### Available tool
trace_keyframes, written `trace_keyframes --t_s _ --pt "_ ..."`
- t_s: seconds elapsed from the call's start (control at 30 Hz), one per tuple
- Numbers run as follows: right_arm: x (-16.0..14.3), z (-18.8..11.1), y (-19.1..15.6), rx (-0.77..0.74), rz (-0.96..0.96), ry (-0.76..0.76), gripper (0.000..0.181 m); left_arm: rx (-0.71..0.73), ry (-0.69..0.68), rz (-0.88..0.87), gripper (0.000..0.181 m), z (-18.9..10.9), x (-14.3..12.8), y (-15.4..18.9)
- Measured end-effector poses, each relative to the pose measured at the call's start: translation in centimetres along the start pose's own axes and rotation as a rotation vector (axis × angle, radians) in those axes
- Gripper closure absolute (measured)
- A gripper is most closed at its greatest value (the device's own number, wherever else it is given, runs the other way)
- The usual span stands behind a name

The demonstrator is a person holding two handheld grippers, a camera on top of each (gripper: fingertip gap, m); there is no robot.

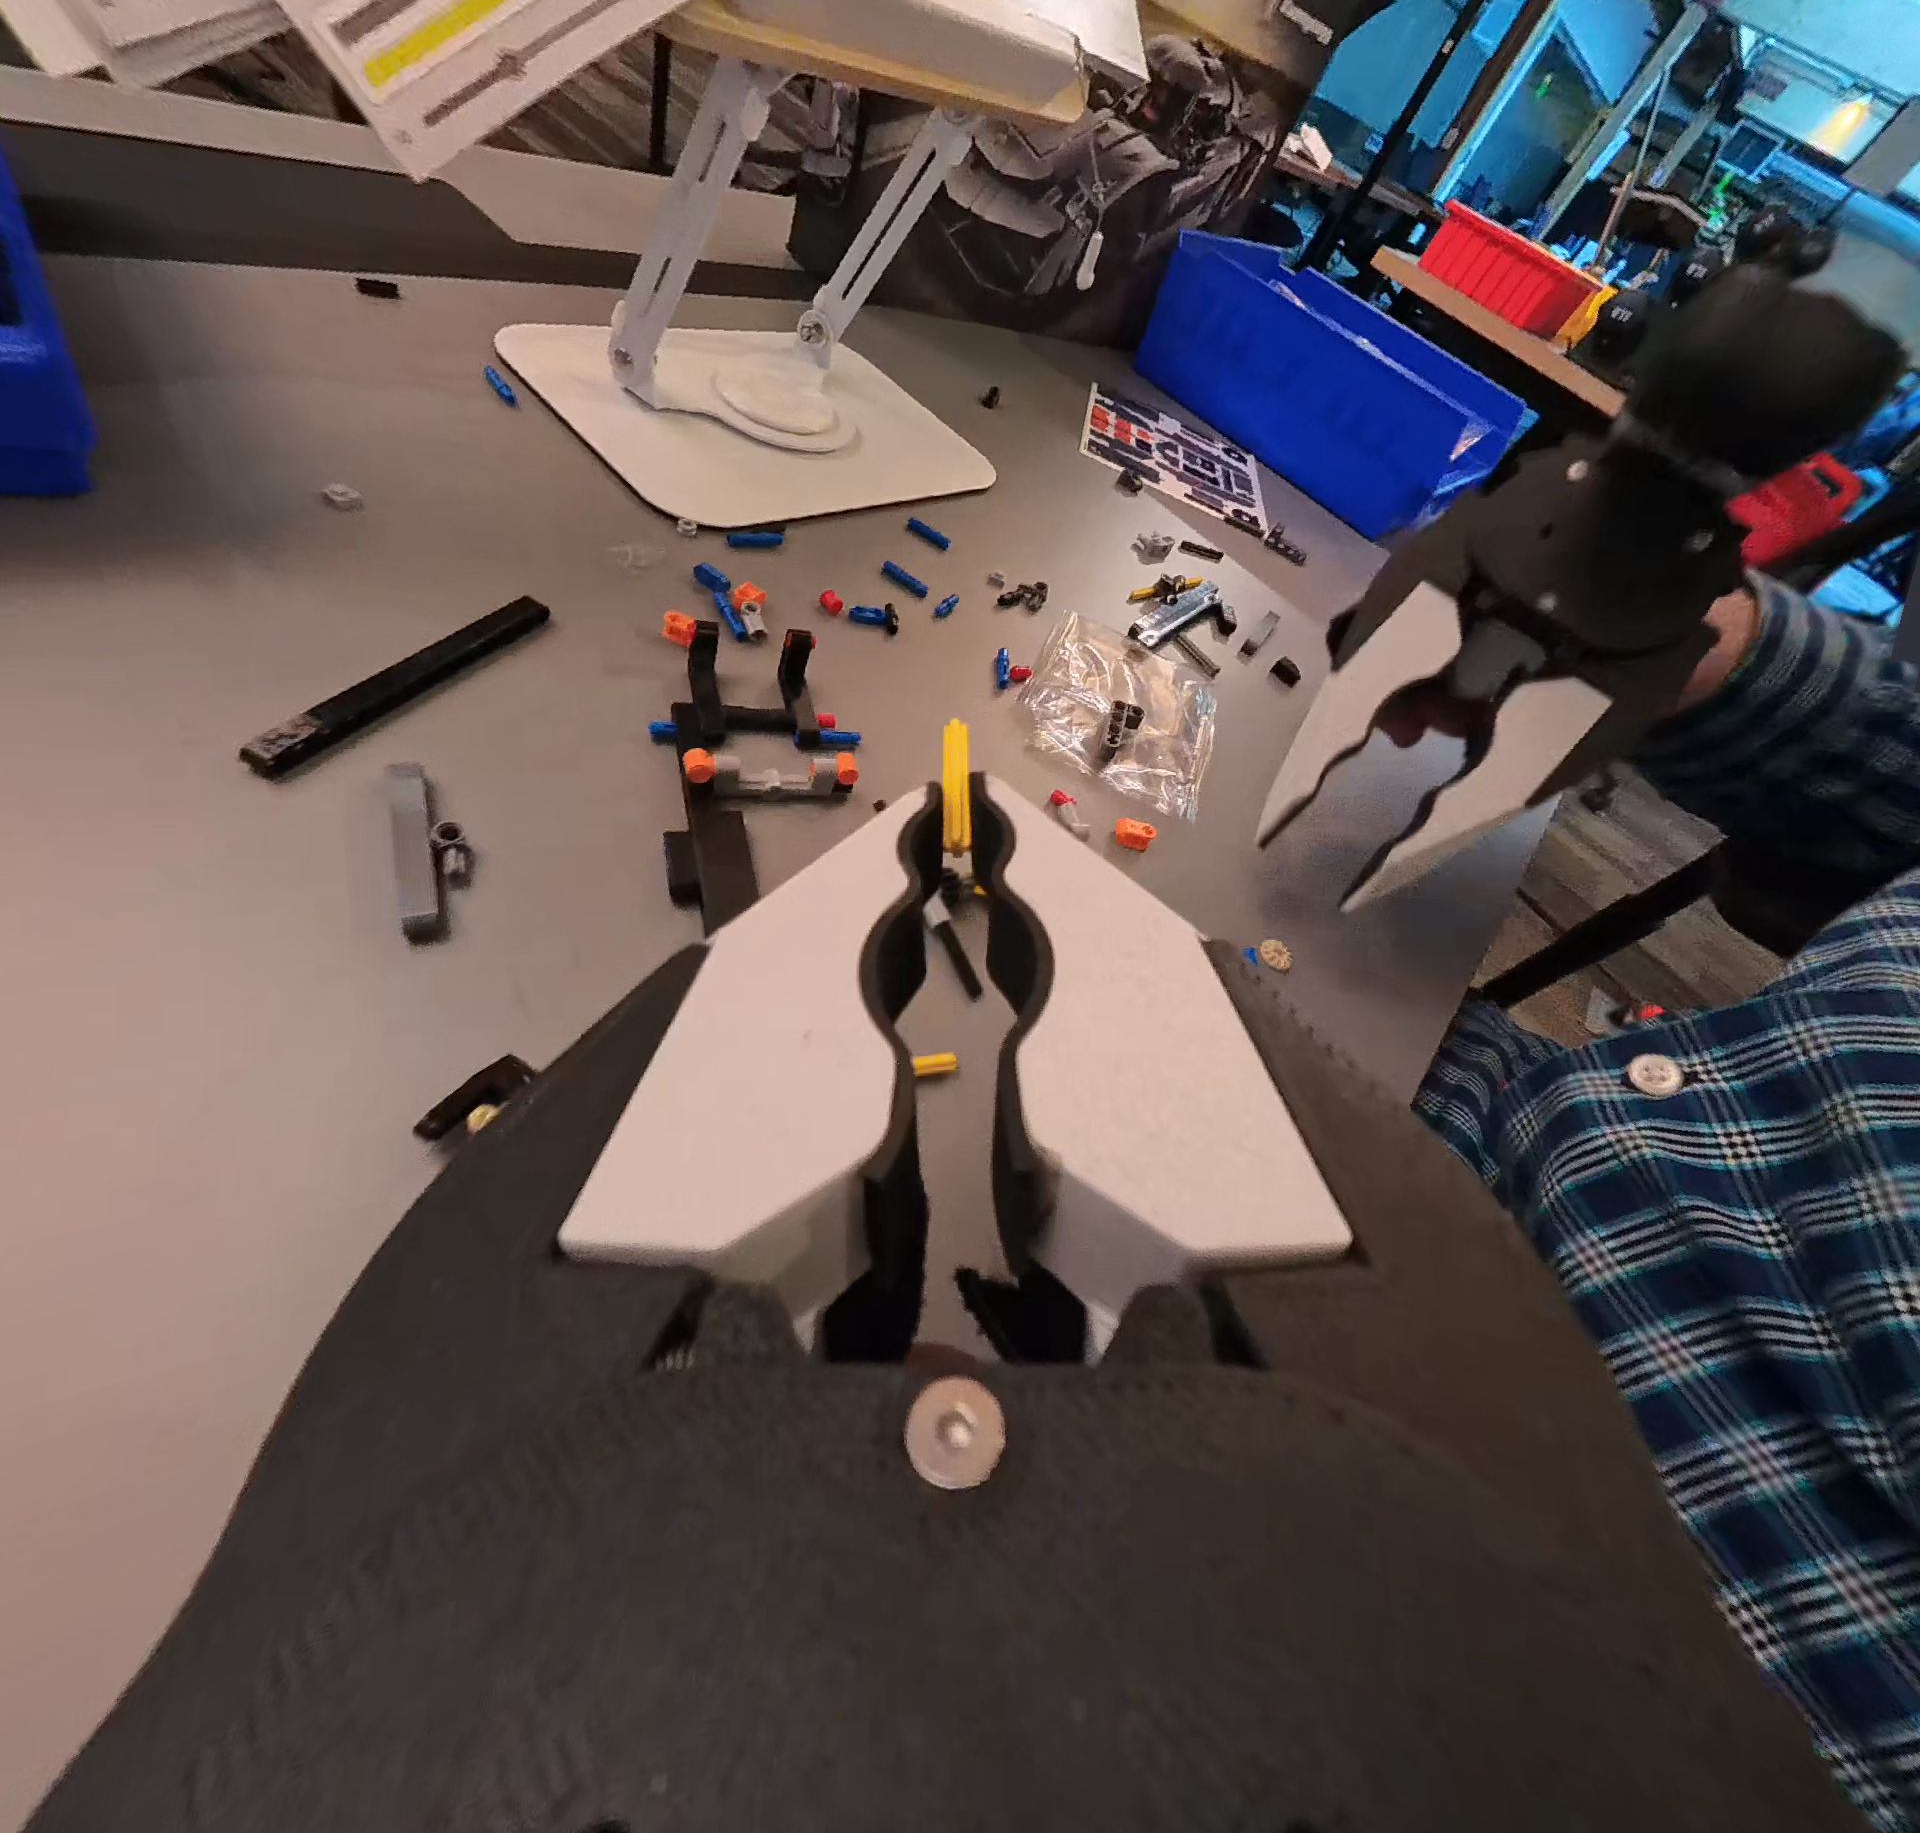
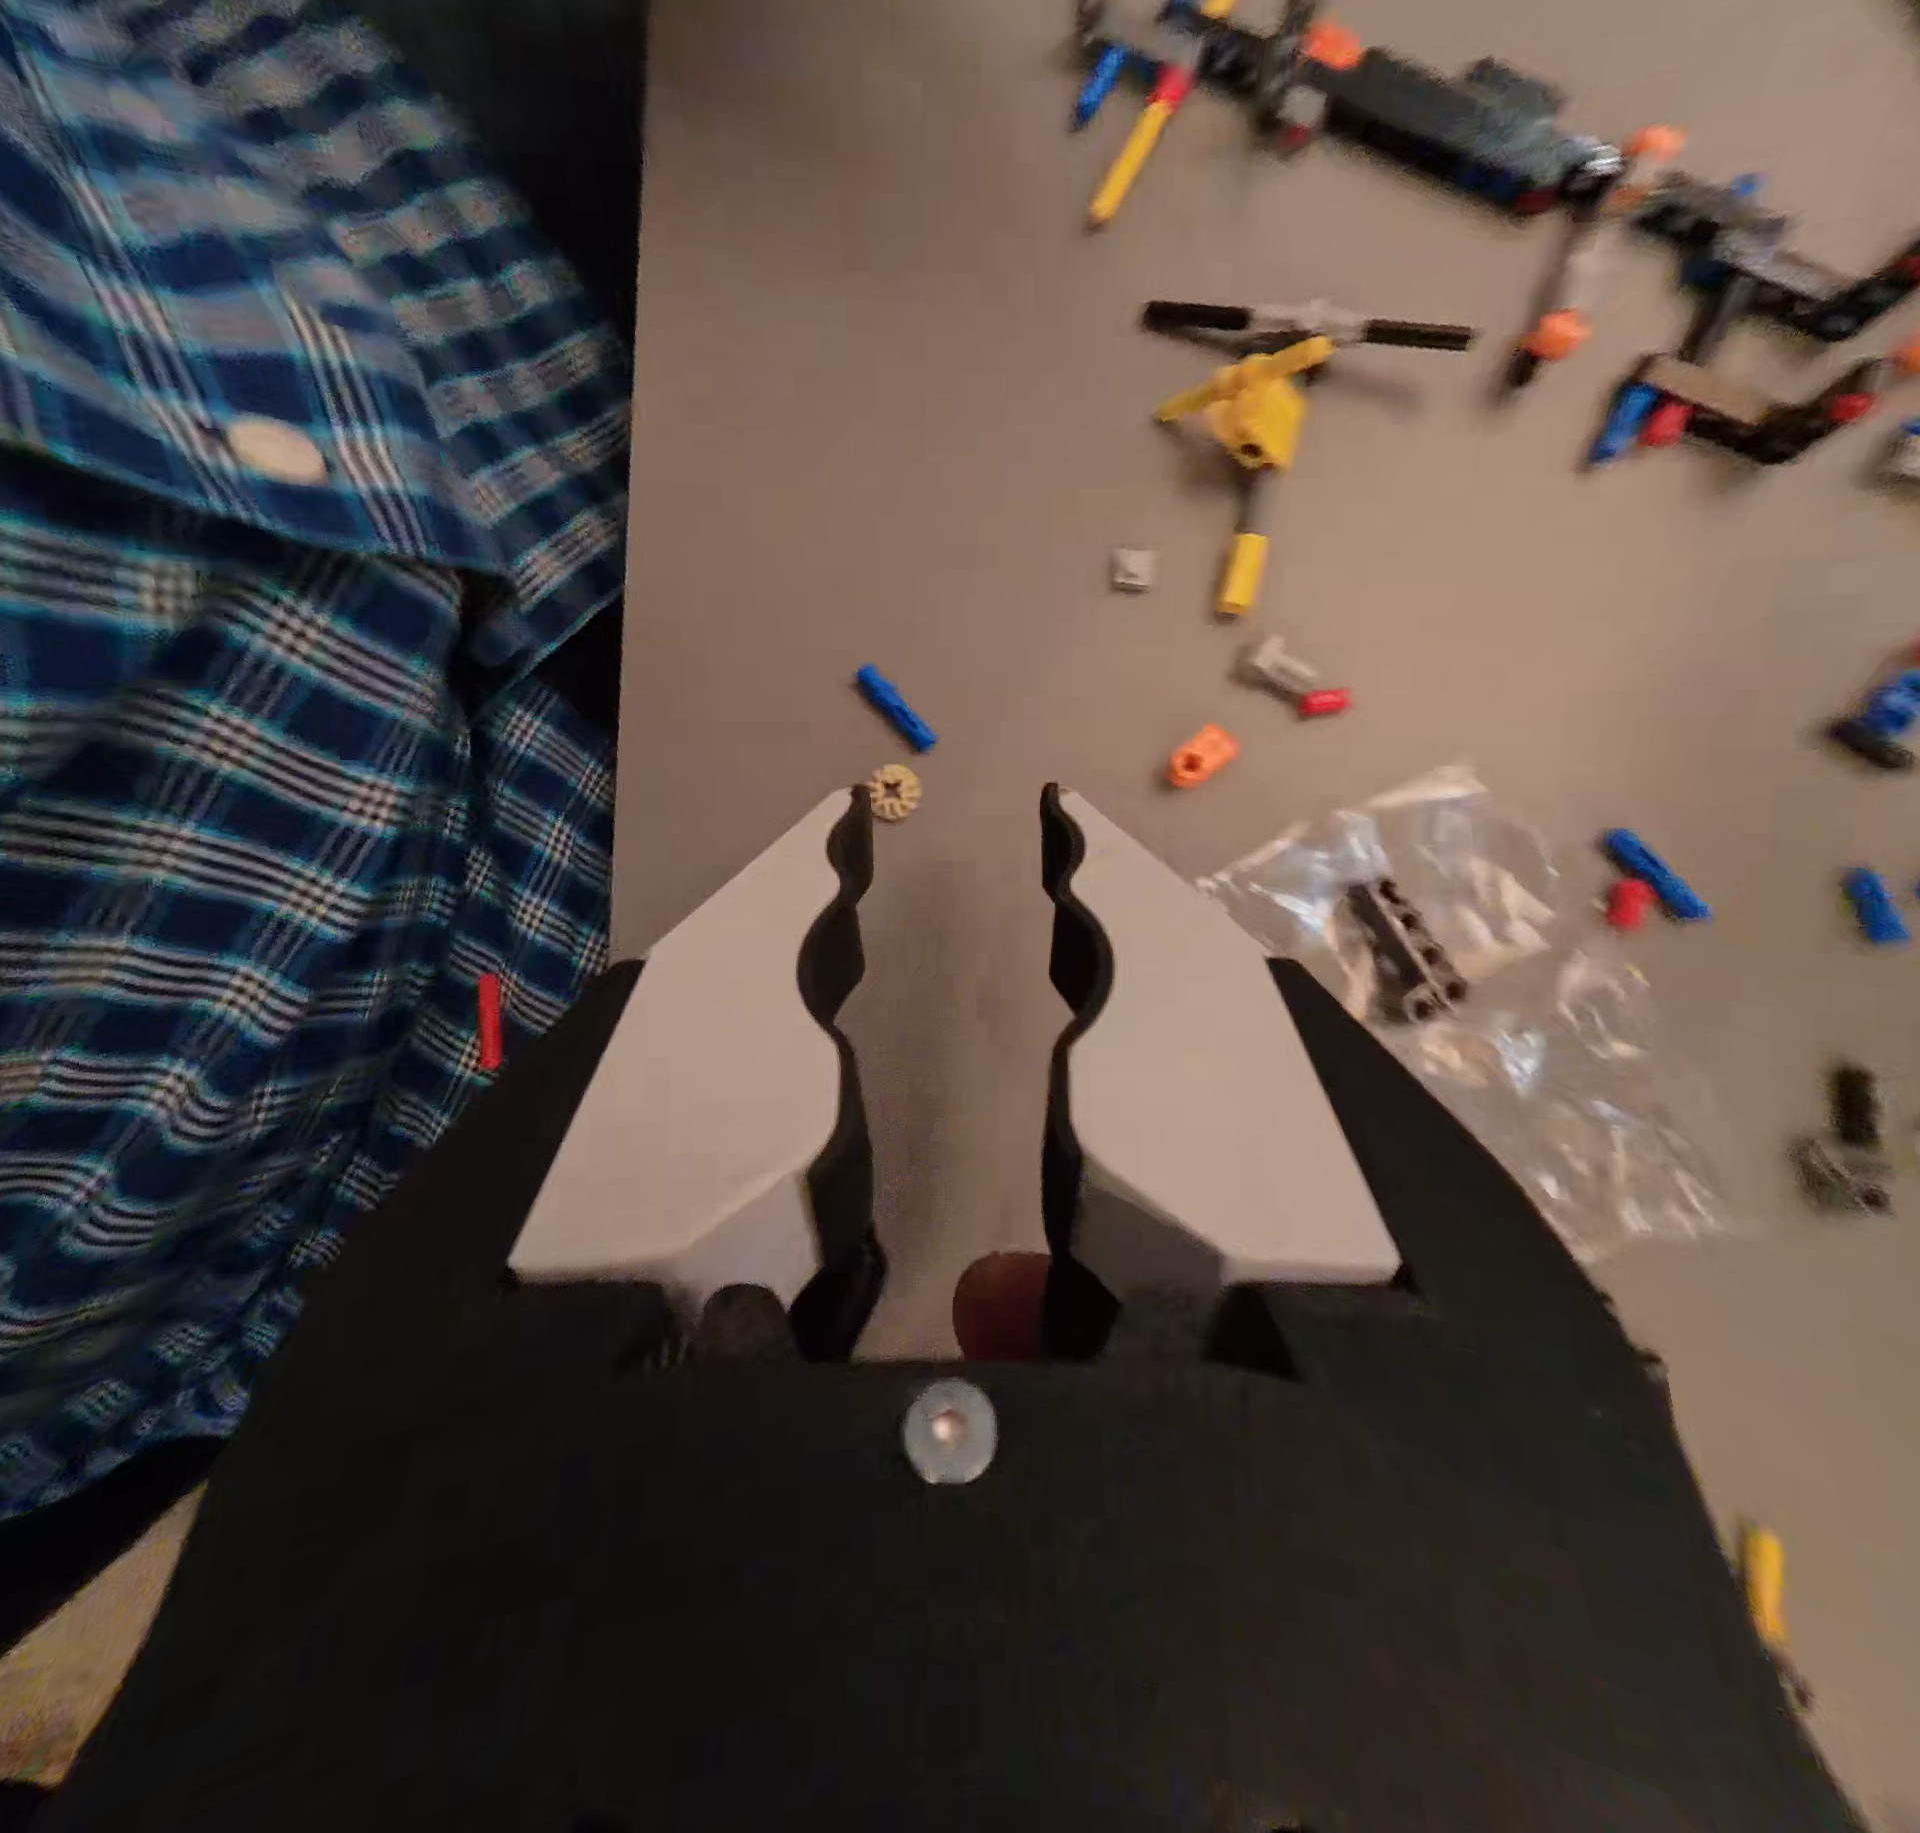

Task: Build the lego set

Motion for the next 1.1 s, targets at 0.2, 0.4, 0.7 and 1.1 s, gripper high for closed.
trace_keyframes --t_s 0.2,0.4,0.7,1.1 --pt "-1.0 2.8 -1.5 0.034 -0.090 -0.101 0.155 0.006 0.030 -0.038 0.179 -1.7 -0.2 -0.2" --pt "-0.9 2.9 -1.0 -0.004 -0.097 -0.070 0.171 0.003 0.028 -0.022 0.179 -1.9 -0.1 0.6" --pt "-0.8 3.0 -0.9 -0.028 -0.128 -0.057 0.172 -0.023 -0.005 -0.014 0.179 -0.4 -0.6 1.7" --pt "-0.6 2.0 0.5 -0.072 -0.094 -0.034 0.172 -0.051 -0.020 -0.026 0.179 0.5 -1.2 2.3"
Point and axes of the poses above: each gripper's, where its closed fingertips meet, z out along the fingers, x out of its top, y = z × x across the jaws, the point moved 4 cm from there along -z, back along the fingers
